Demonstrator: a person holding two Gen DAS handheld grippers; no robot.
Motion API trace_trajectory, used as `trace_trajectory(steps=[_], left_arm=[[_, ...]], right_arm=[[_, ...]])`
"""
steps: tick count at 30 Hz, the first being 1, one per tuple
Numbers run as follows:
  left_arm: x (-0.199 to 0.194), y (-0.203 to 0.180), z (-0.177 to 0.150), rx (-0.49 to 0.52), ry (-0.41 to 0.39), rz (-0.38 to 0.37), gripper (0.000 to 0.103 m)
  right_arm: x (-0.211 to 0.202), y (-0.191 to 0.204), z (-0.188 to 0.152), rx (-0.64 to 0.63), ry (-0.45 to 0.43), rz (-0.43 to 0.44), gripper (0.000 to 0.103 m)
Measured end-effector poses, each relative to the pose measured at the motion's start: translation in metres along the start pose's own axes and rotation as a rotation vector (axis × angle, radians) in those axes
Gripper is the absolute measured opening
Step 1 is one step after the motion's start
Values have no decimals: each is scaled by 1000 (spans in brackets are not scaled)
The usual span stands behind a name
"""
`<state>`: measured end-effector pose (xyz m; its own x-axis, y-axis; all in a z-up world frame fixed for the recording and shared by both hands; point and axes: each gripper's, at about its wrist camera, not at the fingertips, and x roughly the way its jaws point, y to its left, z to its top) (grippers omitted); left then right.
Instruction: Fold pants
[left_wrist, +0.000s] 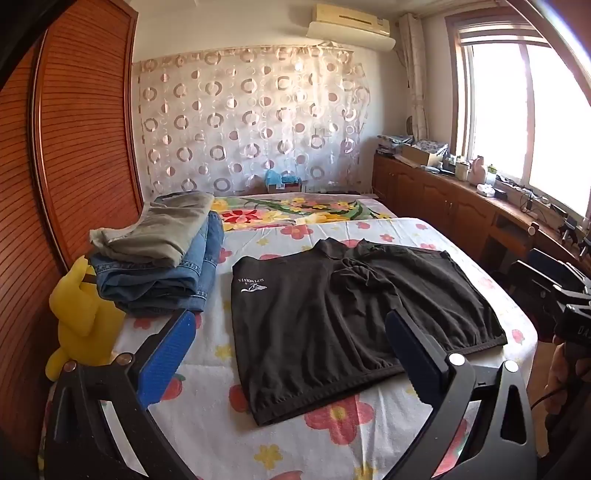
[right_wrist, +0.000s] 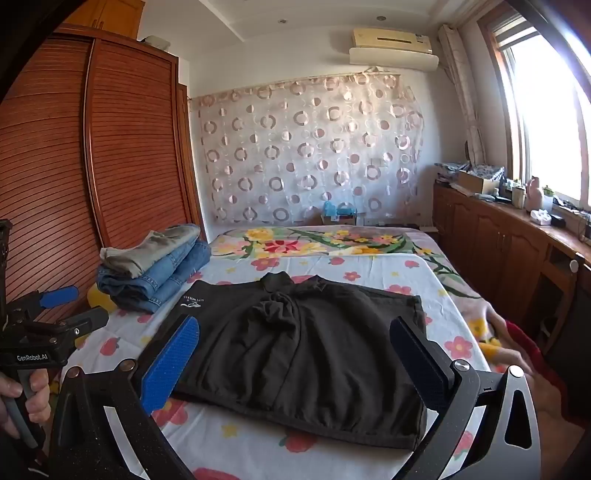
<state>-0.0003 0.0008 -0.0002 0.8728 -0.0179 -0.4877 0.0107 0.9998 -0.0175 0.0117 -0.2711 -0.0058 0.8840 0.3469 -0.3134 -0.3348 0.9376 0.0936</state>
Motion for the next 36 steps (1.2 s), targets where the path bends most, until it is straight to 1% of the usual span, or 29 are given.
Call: trace_trajectory(steps=[3,36], left_arm=[[1,0,0,-5,14,-2,103],[1,0,0,-4,2,3,103]], right_arm=[[0,0,0,-3,1,-1,103],[-1,0,-2,-5,2,0,103]])
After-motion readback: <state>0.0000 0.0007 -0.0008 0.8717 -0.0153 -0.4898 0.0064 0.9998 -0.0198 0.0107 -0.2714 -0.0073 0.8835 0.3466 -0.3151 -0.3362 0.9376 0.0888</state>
